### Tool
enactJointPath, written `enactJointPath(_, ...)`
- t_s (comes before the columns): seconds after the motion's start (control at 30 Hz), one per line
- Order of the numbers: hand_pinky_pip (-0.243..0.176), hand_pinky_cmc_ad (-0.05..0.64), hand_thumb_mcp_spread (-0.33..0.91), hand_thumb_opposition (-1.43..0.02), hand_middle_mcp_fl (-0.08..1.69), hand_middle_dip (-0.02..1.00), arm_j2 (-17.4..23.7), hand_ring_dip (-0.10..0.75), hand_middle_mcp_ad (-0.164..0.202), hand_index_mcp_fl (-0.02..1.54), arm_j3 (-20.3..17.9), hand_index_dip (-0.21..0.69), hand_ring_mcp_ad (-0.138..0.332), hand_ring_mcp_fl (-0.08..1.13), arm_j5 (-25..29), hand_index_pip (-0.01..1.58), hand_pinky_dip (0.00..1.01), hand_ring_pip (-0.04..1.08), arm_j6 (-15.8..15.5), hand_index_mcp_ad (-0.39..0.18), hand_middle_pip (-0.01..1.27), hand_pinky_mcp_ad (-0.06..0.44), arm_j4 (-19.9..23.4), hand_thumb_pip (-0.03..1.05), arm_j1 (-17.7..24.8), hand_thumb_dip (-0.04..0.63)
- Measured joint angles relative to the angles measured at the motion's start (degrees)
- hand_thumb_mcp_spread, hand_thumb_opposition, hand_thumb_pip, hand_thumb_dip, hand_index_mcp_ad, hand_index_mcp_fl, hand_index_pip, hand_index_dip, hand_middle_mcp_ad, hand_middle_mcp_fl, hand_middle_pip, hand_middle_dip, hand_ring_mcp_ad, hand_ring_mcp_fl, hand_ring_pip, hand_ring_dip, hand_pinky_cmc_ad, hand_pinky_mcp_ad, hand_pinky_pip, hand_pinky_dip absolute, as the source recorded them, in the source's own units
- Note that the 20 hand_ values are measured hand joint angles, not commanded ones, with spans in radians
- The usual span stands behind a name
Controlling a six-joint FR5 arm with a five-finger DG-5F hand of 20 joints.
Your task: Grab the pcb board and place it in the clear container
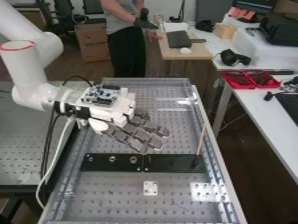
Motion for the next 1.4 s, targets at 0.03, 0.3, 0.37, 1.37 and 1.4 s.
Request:
enactJointPath(0.03,-0.127,0.192,0.37,-0.83,0.02,0.12,-0.56,-0.012,0.106,-0.01,0.13,0.045,0.239,0.01,0.27,1.38,0.48,0.09,0.20,-0.040,0.15,0.171,0.60,0.70,-0.03,0.236)
enactJointPath(0.3,-0.127,0.190,0.38,-0.83,0.04,0.13,-4.56,-0.003,0.106,-0.01,1.00,0.045,0.237,0.02,2.13,1.47,0.48,0.09,1.57,-0.040,0.14,0.171,4.10,0.71,-0.18,0.253)
enactJointPath(0.37,-0.127,0.188,0.38,-0.83,0.04,0.13,-5.01,-0.003,0.106,-0.01,1.32,0.045,0.237,0.01,2.50,1.50,0.48,0.09,1.56,-0.040,0.14,0.171,4.06,0.71,-0.16,0.253)
enactJointPath(1.37,-0.113,0.199,0.38,-0.83,0.06,0.14,-8.20,0.010,0.082,-0.01,7.07,0.045,0.239,0.02,-4.35,1.56,0.48,0.09,-18.67,-0.052,0.14,0.173,-2.07,0.72,-1.20,0.250)
enactJointPath(1.4,-0.113,0.199,0.38,-0.83,0.06,0.14,-8.26,0.010,0.082,-0.01,7.13,0.045,0.239,0.02,-4.52,1.56,0.48,0.09,-18.91,-0.052,0.14,0.173,-1.99,0.72,-1.25,0.250)
